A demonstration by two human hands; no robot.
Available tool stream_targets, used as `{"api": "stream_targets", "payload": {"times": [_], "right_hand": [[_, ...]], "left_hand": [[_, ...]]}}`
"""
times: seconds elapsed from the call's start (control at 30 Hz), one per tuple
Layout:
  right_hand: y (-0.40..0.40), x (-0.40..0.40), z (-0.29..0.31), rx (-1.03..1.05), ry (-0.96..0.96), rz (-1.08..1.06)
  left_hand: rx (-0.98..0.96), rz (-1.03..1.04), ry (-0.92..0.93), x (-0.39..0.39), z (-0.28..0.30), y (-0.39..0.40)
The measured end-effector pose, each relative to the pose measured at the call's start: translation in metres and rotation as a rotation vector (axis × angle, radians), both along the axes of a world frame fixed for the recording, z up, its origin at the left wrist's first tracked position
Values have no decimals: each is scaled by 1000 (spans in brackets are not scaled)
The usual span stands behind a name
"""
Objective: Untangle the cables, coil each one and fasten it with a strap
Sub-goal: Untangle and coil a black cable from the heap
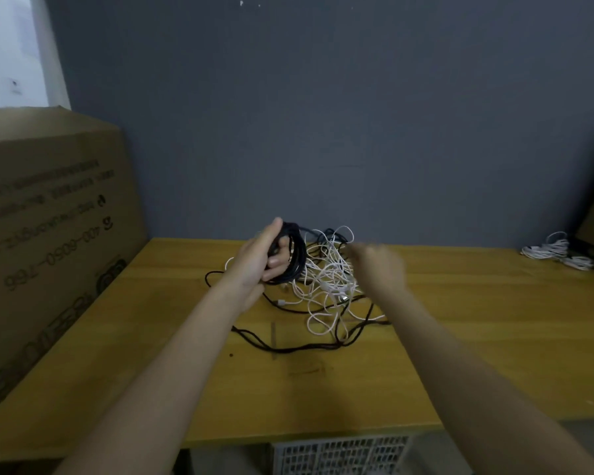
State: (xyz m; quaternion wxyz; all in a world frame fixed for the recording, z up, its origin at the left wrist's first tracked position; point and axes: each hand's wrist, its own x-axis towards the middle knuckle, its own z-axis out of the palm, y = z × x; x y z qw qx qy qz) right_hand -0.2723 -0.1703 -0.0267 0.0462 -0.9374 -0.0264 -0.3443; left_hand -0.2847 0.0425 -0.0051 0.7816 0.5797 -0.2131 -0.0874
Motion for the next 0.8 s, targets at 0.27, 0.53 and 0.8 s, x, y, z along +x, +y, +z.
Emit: {"api": "stream_targets", "payload": {"times": [0.27,0.53,0.8], "right_hand": [[47,-30,-58,-392,-104,453],[44,-59,-31,375,216,673],[16,-54,-31,596,311,547]], "left_hand": [[0,173,-80,6,-8,-19],[702,252,-252,9,-32,-29],[1144,80,-296,9,-47,-9]]}}
